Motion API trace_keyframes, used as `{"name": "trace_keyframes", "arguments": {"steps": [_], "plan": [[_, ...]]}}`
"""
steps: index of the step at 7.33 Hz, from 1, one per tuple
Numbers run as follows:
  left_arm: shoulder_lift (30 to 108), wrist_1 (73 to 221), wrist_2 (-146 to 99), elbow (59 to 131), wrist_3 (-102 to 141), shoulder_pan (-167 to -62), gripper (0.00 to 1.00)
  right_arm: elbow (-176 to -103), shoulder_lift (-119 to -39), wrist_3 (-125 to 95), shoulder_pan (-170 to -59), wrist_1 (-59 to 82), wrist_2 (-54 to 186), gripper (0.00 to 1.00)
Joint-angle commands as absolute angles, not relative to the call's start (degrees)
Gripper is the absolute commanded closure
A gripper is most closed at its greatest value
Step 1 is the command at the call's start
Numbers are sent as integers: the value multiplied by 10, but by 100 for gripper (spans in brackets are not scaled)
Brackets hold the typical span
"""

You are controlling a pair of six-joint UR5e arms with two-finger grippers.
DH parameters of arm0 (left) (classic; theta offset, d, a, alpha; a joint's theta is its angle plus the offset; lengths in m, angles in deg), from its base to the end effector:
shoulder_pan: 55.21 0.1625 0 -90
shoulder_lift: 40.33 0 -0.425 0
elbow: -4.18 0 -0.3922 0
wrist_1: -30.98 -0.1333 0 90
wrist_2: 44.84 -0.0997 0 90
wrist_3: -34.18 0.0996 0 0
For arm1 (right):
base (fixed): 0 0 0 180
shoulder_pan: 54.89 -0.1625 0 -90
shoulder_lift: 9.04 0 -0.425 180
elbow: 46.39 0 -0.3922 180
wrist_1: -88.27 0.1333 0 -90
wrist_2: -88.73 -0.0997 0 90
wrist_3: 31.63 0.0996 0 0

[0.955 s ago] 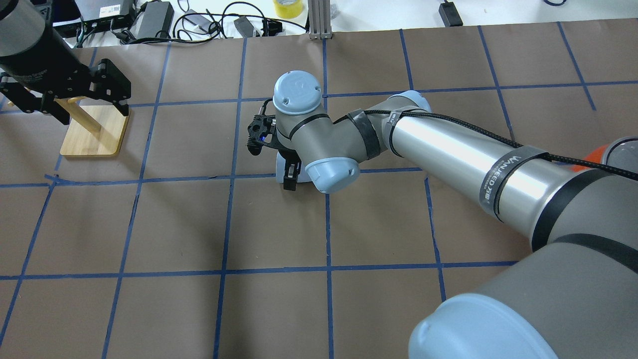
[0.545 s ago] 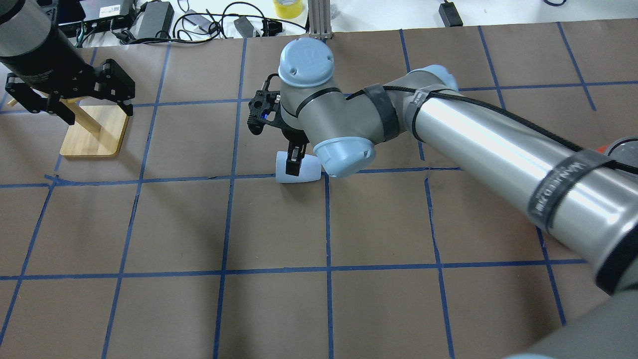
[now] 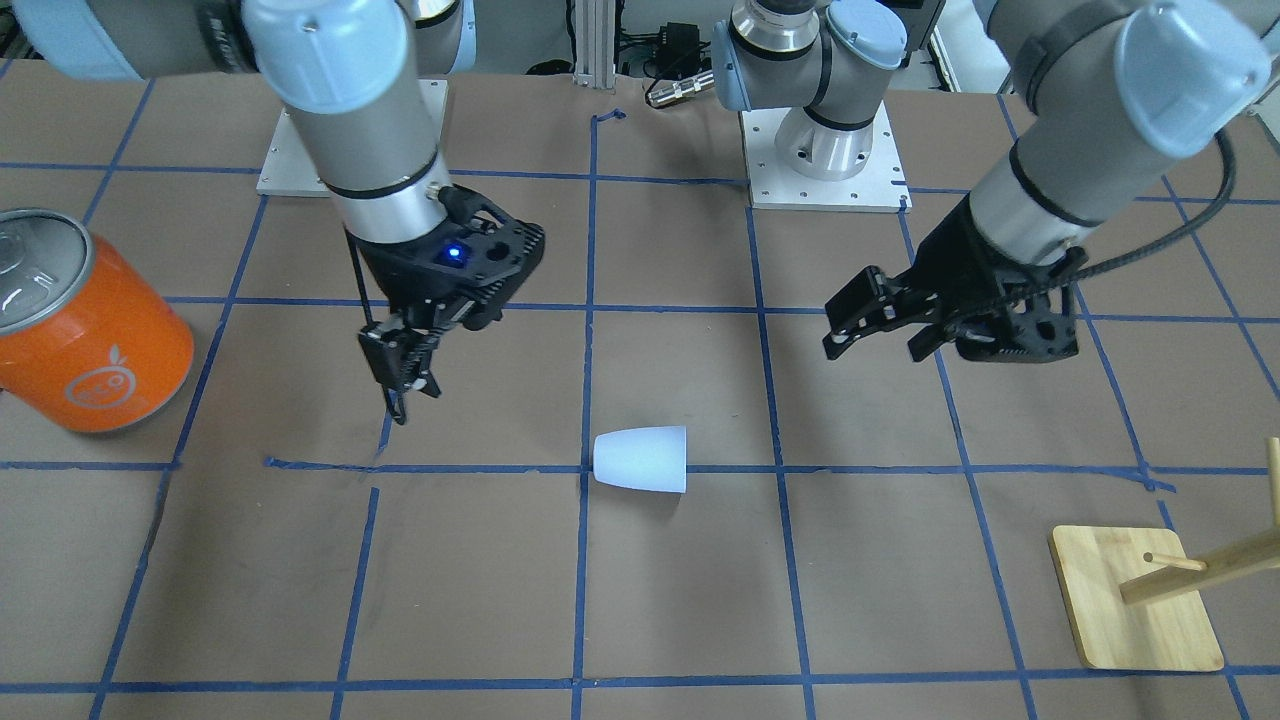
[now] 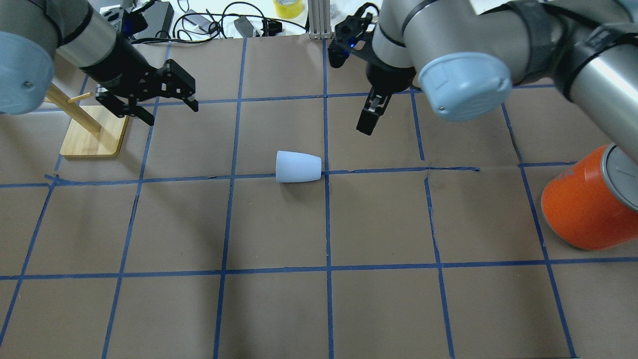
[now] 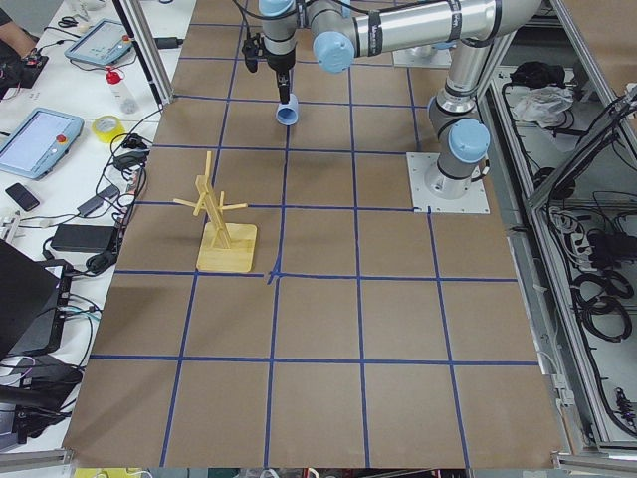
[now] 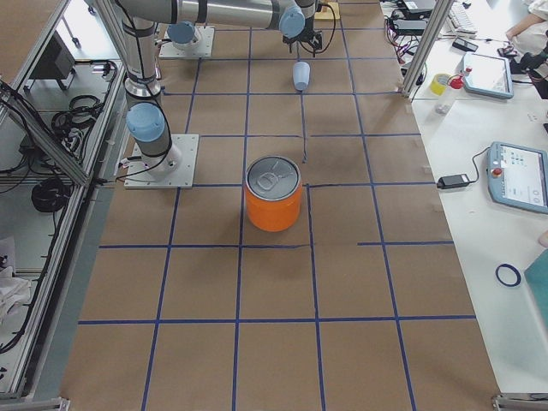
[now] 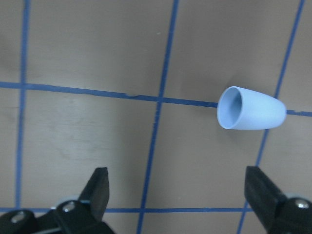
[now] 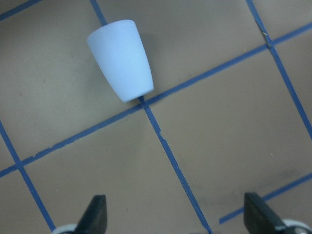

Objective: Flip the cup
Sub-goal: 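Reach the left gripper to the cup's open end while the right arm withdraws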

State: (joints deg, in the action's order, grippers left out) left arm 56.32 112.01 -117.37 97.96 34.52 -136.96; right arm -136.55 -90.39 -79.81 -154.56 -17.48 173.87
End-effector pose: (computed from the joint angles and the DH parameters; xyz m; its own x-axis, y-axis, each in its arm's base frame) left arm -0.0851 -0.5501 0.4161 -0.9437 -0.1386 0.3003 -0.1378 0.9902 0.0237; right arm 0.2342 -0.5307 0.4361 -0.5295 -0.8476 0.0340 -0.8419 0.5203 -0.1432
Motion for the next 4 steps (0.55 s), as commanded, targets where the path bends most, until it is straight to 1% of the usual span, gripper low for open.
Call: {"name": "trace_keyframes", "arguments": {"steps": [1, 3, 4], "plan": [[622, 1032, -1043, 1029, 344, -1373, 0, -1365, -949, -666, -1508, -164, 1741, 0], [671, 945, -1030, 1052, 323, -1425, 0, -1360, -951, -590, -1504, -163, 1757, 0], [704, 910, -1030, 1055, 309, -1441, 0, -1327, -945, -536, -1504, -154, 1761, 0]]}}
